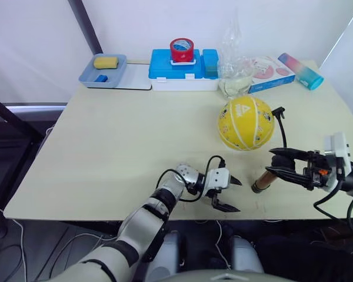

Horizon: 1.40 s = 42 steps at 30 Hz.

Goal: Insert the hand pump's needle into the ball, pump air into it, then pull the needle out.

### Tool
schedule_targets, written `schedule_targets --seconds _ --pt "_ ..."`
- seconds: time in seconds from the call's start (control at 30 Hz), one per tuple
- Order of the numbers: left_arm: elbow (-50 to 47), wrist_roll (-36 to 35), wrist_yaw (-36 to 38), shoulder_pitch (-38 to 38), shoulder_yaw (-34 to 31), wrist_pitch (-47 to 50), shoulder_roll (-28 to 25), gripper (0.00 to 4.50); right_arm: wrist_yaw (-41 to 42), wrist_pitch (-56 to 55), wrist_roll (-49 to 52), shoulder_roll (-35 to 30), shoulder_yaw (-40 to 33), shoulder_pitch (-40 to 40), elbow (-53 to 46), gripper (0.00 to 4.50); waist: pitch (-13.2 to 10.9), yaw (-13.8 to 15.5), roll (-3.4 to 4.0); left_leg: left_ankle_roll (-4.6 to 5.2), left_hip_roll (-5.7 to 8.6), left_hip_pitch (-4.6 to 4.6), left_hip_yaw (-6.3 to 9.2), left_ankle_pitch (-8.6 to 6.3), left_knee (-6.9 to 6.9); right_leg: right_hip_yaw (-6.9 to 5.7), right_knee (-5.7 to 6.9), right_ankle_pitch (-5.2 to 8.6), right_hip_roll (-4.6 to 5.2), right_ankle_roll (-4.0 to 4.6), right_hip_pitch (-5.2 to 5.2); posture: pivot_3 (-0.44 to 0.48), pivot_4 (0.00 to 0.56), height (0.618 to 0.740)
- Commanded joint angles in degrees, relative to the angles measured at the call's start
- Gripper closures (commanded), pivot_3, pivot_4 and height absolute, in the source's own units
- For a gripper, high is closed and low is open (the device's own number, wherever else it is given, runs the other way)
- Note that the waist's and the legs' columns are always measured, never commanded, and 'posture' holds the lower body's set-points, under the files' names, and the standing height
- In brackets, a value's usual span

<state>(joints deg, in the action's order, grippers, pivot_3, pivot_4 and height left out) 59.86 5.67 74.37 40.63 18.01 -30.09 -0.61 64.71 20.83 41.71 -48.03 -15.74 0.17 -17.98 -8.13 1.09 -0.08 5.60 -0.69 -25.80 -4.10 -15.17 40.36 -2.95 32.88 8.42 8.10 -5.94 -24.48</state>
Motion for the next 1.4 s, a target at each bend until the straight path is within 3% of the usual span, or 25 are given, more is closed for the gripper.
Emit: schedule_targets --seconds 0.03,0.53,0.87,1.13,1.4 --pt "-9.37 -4.83 3.63 -3.04 -1.71 2.45 -2.85 0.0 0.93 1.6 3.14 -1.33 -2.67 -0.75 -3.42 2.46 -0.03 -0.15 0.05 0.0 -0.01 0.0 0.0 0.0 -0.01 0.0 0.0 0.0 0.0 0.01 -0.01 0.0 0.15 0.739" --pt "-45.97 -18.13 7.16 -15.89 -4.21 19.07 -18.57 0.0 5.99 4.78 4.72 -7.56 -4.51 -3.62 -3.1 2.46 -0.15 -0.35 0.22 -0.06 -0.02 0.02 0.02 0.04 -0.01 0.04 0.07 0.01 -0.03 0.0 -0.02 0.0 0.15 0.739" --pt "-67.42 -29.07 5.83 -25.05 -9.91 31.55 -31.03 0.0 11.49 -0.88 -4.42 -12.02 -2.03 -6.05 0.92 2.46 -0.23 -0.29 0.33 -0.28 -0.03 0.05 0.03 0.18 -0.01 0.05 0.11 0.01 -0.07 -0.01 -0.02 0.0 0.15 0.739" --pt "-73.49 -32.87 4.84 -28.72 -13.01 35.31 -36.69 0.0 14.55 -5.34 -11.23 -14.31 1.67 -9.26 4.34 2.46 -0.39 -0.26 0.56 -0.45 -0.04 0.07 0.01 0.27 -0.01 0.06 0.13 0.01 -0.11 -0.01 -0.03 0.0 0.15 0.739" --pt "-74.73 -33.54 3.25 -29.22 -13.12 35.74 -37.58 0.0 17.52 -13.13 -19.47 -16.15 7.35 -12.82 9.04 2.46 -0.47 -0.32 0.67 -0.53 0.04 0.06 -0.03 0.33 -0.02 0.07 0.13 0.02 -0.13 -0.01 -0.05 0.0 0.15 0.739"
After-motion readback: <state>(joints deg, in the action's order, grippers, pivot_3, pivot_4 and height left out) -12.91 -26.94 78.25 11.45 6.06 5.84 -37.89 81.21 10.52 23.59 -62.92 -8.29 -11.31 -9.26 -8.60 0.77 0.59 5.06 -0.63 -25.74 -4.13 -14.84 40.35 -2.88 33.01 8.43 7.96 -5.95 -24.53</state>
